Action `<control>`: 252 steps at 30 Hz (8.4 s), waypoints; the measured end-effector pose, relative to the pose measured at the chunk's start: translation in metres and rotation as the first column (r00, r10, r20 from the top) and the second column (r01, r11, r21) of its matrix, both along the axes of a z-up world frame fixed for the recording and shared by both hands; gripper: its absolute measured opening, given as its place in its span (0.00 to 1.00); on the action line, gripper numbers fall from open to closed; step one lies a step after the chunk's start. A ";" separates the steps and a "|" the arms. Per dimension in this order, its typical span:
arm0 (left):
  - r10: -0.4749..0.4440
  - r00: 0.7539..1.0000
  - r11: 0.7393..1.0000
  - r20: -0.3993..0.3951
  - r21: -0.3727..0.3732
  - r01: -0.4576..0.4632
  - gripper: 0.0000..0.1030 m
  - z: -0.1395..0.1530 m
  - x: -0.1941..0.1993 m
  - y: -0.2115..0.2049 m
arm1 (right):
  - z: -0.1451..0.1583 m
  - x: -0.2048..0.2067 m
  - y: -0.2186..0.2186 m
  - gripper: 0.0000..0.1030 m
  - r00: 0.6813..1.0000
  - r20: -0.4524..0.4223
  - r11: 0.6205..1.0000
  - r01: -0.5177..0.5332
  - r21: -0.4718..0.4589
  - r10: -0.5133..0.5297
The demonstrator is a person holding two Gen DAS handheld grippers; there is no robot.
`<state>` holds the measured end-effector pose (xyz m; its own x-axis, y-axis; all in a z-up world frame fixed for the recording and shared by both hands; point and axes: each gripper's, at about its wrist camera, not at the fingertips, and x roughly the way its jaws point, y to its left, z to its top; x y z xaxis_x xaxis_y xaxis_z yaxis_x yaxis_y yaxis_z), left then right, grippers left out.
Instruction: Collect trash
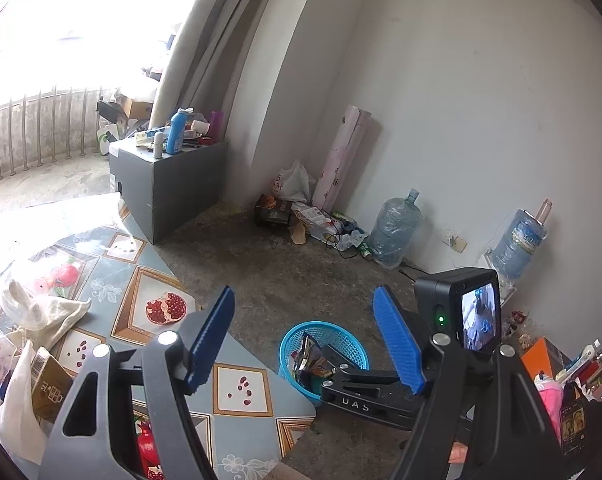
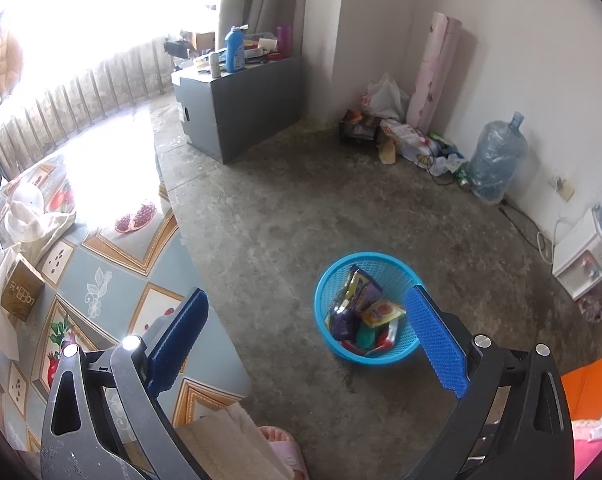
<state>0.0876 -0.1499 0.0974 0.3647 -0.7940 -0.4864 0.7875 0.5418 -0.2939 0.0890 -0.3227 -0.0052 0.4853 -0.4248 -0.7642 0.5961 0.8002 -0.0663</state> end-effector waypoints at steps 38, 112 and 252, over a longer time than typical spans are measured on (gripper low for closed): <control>0.002 1.000 1.000 0.007 0.002 -0.002 0.68 0.004 -0.005 -0.011 | 0.000 -0.002 0.001 0.92 1.000 -0.004 1.000 0.004 0.011 -0.004; 0.508 0.823 0.860 -0.254 0.098 -0.500 0.27 -0.145 0.056 0.225 | -0.014 0.136 0.214 0.45 0.755 0.268 0.531 -0.624 0.573 0.599; 0.411 0.909 0.861 -0.063 0.354 -0.365 0.63 -0.164 0.097 0.106 | -0.047 0.092 0.104 0.42 0.841 0.131 0.768 -0.534 0.353 0.525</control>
